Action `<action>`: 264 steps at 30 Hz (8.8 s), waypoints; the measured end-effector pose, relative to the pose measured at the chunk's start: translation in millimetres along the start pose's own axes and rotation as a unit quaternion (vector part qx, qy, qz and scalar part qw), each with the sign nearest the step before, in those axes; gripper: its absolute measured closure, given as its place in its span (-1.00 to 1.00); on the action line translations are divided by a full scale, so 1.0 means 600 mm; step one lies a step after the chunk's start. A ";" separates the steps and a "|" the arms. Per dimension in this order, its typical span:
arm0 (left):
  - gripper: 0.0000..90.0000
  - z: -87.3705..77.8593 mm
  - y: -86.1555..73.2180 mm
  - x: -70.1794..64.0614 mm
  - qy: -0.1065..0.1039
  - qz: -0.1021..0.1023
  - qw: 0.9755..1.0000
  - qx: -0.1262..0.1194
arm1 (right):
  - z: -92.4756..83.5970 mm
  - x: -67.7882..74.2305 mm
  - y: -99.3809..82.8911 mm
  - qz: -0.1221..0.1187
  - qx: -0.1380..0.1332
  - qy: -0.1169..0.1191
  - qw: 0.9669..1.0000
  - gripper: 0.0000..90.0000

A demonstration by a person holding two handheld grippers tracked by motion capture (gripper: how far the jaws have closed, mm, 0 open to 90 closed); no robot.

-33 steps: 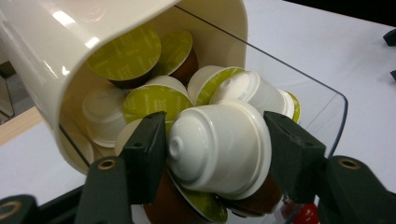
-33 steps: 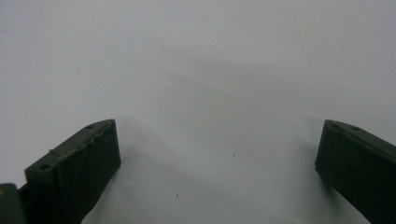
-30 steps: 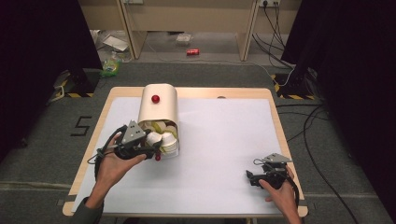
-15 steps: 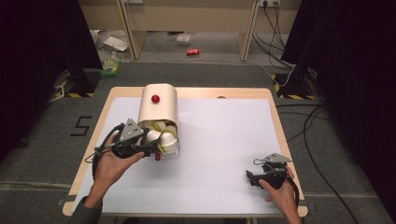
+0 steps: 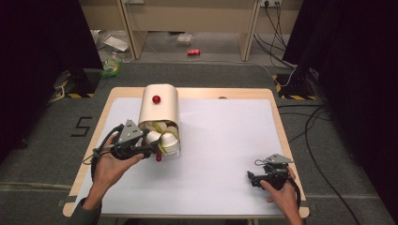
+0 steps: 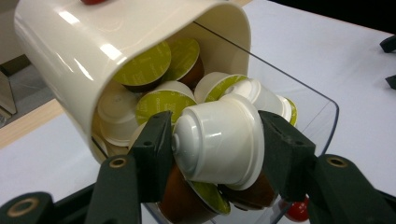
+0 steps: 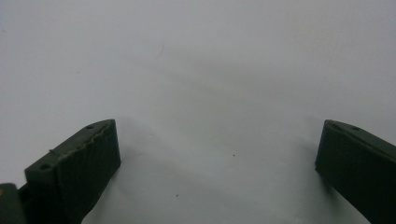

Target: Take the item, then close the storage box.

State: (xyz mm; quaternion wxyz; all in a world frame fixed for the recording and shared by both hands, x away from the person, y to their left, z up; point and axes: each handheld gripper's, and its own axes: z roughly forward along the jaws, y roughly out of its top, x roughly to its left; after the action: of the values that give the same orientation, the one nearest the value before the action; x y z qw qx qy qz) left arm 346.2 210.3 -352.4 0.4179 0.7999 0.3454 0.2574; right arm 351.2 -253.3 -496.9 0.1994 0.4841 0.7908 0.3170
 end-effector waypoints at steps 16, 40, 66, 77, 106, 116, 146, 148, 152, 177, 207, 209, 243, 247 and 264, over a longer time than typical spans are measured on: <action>0.04 -0.035 0.012 0.001 -0.029 0.010 0.999 -0.014 | 0.000 0.000 0.000 -0.001 0.000 0.001 1.000 -0.99; 0.04 -0.113 -0.014 0.066 -0.003 -0.033 0.999 -0.032 | 0.000 0.000 0.000 -0.001 0.000 0.001 1.000 -0.99; 0.04 -0.105 -0.091 0.114 0.032 -0.080 0.996 -0.019 | 0.000 0.000 0.000 -0.001 0.000 0.000 1.000 -0.99; 0.04 -0.078 -0.124 0.126 0.038 -0.099 0.994 0.000 | 0.000 0.000 0.000 -0.001 0.000 0.000 1.000 -0.99; 0.04 -0.009 -0.202 0.141 0.068 -0.129 0.988 0.040 | 0.000 0.000 0.000 -0.001 0.000 0.000 1.000 -0.99; 0.04 0.013 -0.218 0.141 0.075 -0.124 0.988 0.059 | 0.000 0.000 0.000 -0.001 0.000 0.000 1.000 -0.99; 0.03 0.045 -0.227 0.131 0.064 -0.114 0.988 0.081 | 0.000 0.000 0.000 -0.001 0.000 0.000 1.000 -0.99; 0.02 0.045 -0.227 0.131 0.063 -0.114 0.988 0.081 | 0.000 0.000 0.000 0.000 0.000 0.000 1.000 -0.99; -0.07 0.045 -0.226 0.129 0.058 -0.120 0.988 0.082 | 0.000 0.000 0.000 -0.001 0.000 0.000 1.000 -0.99; -0.33 0.033 -0.210 0.113 0.057 -0.111 0.990 0.071 | 0.000 0.000 0.000 -0.001 0.000 0.000 1.000 -0.99; -0.56 -0.002 -0.201 0.086 0.032 -0.126 0.991 0.040 | 0.000 0.000 0.000 -0.001 0.000 0.000 1.000 -0.99; -0.56 -0.004 -0.202 0.084 0.032 -0.126 0.991 0.039 | 0.000 0.000 0.000 0.000 0.000 0.000 1.000 -0.99; -0.56 -0.051 -0.180 0.030 0.020 -0.115 0.993 -0.004 | 0.000 0.000 0.000 -0.001 0.000 0.001 1.000 -0.99; -0.56 -0.051 -0.177 0.027 0.019 -0.114 0.993 -0.005 | 0.000 0.000 0.000 -0.001 0.000 0.001 1.000 -0.99; -0.56 -0.038 -0.161 0.019 0.014 -0.110 0.994 -0.015 | 0.000 0.000 0.000 -0.001 0.000 0.001 1.000 -0.99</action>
State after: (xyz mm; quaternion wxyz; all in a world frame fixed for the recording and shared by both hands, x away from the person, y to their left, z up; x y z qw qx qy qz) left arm 304.9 270.2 -421.1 0.4505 0.7470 0.4335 0.2262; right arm 351.3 -253.4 -497.0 0.1995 0.4829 0.7914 0.3173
